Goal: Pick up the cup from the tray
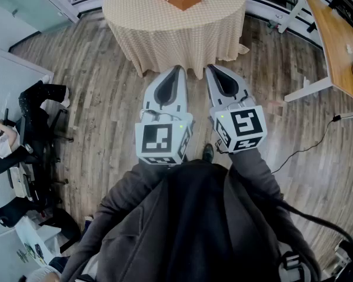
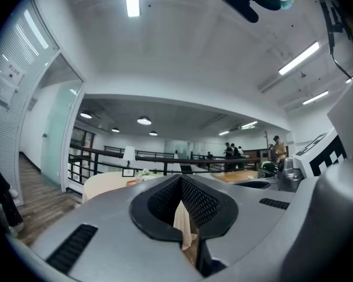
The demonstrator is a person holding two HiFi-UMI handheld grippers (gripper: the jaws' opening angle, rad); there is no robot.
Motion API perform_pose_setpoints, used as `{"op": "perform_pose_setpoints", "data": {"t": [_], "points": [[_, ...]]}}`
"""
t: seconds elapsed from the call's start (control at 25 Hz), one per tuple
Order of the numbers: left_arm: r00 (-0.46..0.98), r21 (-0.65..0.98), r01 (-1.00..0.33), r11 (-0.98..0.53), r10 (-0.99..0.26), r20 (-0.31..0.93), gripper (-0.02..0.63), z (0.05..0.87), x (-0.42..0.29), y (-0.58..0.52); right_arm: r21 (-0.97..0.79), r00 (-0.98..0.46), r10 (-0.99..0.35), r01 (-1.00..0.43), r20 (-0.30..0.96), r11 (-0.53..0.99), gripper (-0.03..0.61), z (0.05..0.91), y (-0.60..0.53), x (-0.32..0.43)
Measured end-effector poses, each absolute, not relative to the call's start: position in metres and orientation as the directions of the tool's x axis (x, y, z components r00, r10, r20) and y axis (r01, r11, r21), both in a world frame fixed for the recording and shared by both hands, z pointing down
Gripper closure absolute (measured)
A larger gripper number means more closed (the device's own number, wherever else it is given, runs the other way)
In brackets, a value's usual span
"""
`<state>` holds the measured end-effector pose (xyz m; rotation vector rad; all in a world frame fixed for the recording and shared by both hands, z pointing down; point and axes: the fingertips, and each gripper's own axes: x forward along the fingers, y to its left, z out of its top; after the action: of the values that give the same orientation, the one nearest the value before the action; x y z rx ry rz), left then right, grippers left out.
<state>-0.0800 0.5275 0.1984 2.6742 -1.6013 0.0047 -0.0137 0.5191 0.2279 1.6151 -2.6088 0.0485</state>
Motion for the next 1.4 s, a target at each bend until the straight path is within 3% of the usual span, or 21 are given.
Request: {"op": "perform_pose_setpoints", "data": {"t": [0.84,1.4], "points": [[0.449,-0.003,-0.892,-0.451,-0.889,0.092,0.607,0.228,-0.012,0.519,-0.103,-0.531,-0.841,-0.847,0.102,0.522,0.571,0.26,0.502,0.041],[0.42,0.069,-0.907,-0.415,-0.899,0.126,0.607,0.258,-0.035,0.431,-0.105,-0.538,-0.827,-0.843,0.161,0.528,0.571,0.29,0.418,0.028]]}}
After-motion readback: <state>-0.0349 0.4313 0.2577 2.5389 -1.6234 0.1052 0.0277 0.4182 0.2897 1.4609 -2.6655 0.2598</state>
